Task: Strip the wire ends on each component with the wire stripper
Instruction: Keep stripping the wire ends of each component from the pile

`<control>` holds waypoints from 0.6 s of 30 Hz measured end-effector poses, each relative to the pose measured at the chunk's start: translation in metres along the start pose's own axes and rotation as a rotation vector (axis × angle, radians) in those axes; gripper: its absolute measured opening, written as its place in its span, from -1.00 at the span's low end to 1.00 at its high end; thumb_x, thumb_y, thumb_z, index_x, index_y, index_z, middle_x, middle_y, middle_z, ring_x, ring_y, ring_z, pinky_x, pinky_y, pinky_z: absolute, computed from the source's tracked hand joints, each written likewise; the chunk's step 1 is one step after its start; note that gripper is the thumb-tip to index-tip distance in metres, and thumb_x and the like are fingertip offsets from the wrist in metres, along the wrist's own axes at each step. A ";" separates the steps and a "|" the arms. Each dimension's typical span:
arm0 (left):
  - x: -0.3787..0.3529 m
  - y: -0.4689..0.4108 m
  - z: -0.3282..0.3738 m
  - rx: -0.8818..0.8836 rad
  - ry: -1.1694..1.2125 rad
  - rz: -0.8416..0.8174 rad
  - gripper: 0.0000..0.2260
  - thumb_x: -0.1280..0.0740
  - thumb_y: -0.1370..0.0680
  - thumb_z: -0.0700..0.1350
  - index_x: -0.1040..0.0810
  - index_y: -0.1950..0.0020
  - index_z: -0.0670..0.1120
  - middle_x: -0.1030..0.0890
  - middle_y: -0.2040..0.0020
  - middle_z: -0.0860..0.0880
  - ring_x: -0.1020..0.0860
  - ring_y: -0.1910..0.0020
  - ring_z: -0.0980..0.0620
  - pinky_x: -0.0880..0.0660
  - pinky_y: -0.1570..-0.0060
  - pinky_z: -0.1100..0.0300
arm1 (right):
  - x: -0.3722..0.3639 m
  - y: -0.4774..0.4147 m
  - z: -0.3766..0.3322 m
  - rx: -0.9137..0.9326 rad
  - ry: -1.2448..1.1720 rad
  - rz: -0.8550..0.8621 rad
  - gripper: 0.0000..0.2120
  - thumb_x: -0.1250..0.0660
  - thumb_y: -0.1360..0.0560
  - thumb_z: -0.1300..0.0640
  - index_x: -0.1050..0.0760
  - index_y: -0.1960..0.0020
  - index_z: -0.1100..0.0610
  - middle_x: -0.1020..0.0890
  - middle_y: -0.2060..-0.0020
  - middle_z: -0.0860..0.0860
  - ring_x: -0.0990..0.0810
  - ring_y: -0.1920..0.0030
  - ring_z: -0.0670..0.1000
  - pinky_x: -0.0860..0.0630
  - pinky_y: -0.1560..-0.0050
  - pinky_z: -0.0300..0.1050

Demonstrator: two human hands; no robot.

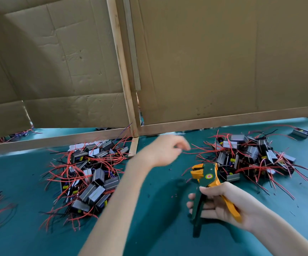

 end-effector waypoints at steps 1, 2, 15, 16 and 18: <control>0.009 0.009 -0.020 0.115 -0.119 -0.042 -0.71 -0.20 -0.58 -0.31 -0.55 -0.25 -0.13 -0.57 -0.23 -0.08 -0.53 -0.15 0.06 -0.38 -0.08 0.35 | 0.000 0.000 0.000 0.007 -0.002 -0.003 -0.85 -0.22 -0.50 0.40 -0.41 -0.07 0.30 -0.64 0.12 0.37 -0.68 0.21 0.35 -0.63 0.34 0.19; 0.017 0.018 -0.041 0.239 -0.232 -0.100 -0.72 -0.24 -0.57 -0.30 -0.55 -0.25 -0.12 -0.57 -0.24 -0.06 -0.52 -0.20 0.02 -0.39 -0.16 0.27 | 0.000 -0.001 -0.001 0.016 -0.001 -0.008 -0.80 -0.26 -0.46 0.40 -0.41 -0.07 0.30 -0.64 0.11 0.37 -0.68 0.21 0.34 -0.63 0.33 0.19; 0.032 0.048 -0.124 0.617 -0.318 -0.221 -0.75 -0.52 -0.41 -0.19 -0.66 -0.07 -0.05 -0.60 -0.02 0.01 -0.57 0.07 0.03 -0.53 0.23 0.24 | 0.004 0.000 -0.007 0.039 -0.032 -0.016 -0.68 -0.33 -0.35 0.34 -0.44 -0.10 0.31 -0.63 0.00 0.39 -0.68 0.09 0.35 -0.63 0.21 0.22; 0.034 0.048 -0.123 0.584 -0.284 -0.178 -0.78 -0.52 -0.41 -0.19 -0.65 -0.02 -0.04 -0.59 0.03 0.02 -0.56 0.12 0.05 -0.48 0.32 0.27 | 0.005 0.000 -0.008 0.036 -0.036 -0.017 -0.67 -0.33 -0.34 0.34 -0.44 -0.10 0.31 -0.63 -0.01 0.39 -0.68 0.09 0.35 -0.63 0.21 0.22; 0.037 0.044 -0.124 0.496 -0.200 -0.077 -0.83 -0.52 -0.40 -0.19 -0.62 0.07 -0.01 -0.63 0.04 0.02 -0.59 0.11 0.03 -0.44 0.29 0.28 | 0.005 0.000 -0.008 0.028 -0.047 -0.021 -0.64 -0.33 -0.33 0.34 -0.43 -0.13 0.31 -0.64 0.00 0.39 -0.68 0.10 0.34 -0.63 0.20 0.23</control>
Point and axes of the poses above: each hand's wrist, its own y-axis away from the middle knuckle, its own x-axis out of the back of the hand, z = x × y, the point moved 3 cm from there along -y, towards the middle knuckle
